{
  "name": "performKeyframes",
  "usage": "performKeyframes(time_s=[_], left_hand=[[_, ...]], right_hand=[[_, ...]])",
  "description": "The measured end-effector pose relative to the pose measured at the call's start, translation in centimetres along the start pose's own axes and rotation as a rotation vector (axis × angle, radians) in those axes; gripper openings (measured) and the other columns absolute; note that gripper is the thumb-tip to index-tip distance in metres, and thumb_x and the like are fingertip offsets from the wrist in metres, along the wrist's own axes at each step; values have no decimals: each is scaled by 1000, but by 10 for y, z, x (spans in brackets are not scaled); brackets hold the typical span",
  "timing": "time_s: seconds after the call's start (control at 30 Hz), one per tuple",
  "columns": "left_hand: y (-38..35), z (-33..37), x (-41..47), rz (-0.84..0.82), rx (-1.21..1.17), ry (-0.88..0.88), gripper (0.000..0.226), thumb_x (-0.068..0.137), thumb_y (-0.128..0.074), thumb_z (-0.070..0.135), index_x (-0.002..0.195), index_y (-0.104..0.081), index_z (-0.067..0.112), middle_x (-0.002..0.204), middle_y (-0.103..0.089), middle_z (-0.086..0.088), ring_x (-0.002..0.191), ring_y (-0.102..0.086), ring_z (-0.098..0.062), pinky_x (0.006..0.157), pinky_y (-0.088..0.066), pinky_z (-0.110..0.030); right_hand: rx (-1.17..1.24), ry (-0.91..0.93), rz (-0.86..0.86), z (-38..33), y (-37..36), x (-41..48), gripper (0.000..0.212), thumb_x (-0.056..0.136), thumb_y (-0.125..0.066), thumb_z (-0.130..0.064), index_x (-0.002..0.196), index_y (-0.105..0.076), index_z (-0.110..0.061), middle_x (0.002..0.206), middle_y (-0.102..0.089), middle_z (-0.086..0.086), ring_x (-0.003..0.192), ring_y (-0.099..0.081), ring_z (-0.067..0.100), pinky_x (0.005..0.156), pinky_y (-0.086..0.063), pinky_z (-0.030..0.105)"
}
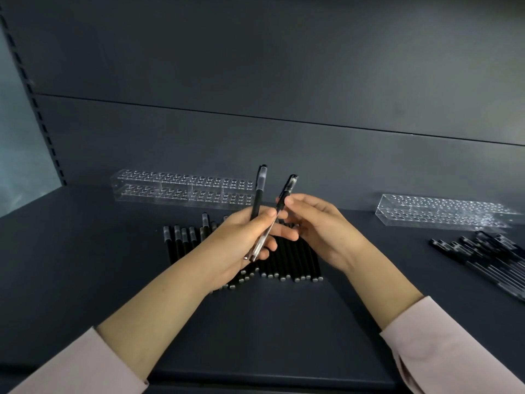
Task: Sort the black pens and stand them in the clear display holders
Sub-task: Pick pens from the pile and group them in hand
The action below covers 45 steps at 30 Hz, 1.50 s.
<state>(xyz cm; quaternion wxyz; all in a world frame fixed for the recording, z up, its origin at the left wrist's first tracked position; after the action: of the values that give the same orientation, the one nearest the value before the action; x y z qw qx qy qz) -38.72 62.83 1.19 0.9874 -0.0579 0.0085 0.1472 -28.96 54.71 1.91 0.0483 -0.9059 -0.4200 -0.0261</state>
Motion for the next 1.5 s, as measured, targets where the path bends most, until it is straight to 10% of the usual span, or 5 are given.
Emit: performKeyframes(time_s=[0.3, 0.47, 1.03, 1.27, 1.5], left_hand=[[-2, 9, 3, 256, 658, -123, 36, 102, -28, 49, 109, -54, 24, 101, -60, 7, 91, -55, -7, 74, -40, -19], [8, 6, 11, 305, 860, -14, 32, 105, -33, 31, 109, -55, 9, 86, -58, -3, 67, -50, -12, 56, -36, -23], [-4, 6, 19, 410, 1415, -32, 44, 99, -50, 40, 130, -43, 9, 82, -58, 0, 72, -62, -20, 57, -48, -31], [-104, 23, 33, 373, 1409, -314, 30, 99, -46, 41, 118, -49, 17, 100, -63, 2, 94, -59, -20, 67, -48, -34], [-238, 5, 59, 259, 1298, -379, 25, 99, -47, 39, 116, -52, 22, 100, -61, 9, 92, -58, -14, 74, -50, -32]], right_hand=[[313, 26, 270, -6, 50, -7, 11, 94, -59, -18, 83, -60, -15, 86, -71, 1, 69, -58, 10, 66, -47, 22], [307, -27, 376, 1, 76, -10, 5, 92, -61, -19, 88, -60, -17, 81, -71, 1, 65, -56, 10, 65, -46, 23], [122, -31, 496, -7, 118, -34, 8, 91, -64, -20, 86, -64, -14, 75, -67, 1, 56, -53, 7, 61, -47, 23], [-510, 41, 645, -52, 241, -88, 19, 86, -70, -20, 84, -71, -1, 62, -56, 3, 55, -47, 13, 52, -40, 20], [-1122, -128, 627, -66, 366, -133, 15, 79, -76, -24, 88, -72, -11, 85, -68, 5, 89, -64, 21, 76, -44, 24]])
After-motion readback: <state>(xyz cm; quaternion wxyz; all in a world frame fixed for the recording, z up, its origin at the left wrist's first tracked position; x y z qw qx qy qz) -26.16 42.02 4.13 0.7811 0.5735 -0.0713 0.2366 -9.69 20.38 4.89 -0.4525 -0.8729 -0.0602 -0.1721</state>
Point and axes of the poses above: each hand's wrist, its own x-axis towards the middle knuckle, its own y-axis out of the back of the hand, z = x × y, the point moved 8 cm from there along x, towards the middle knuckle
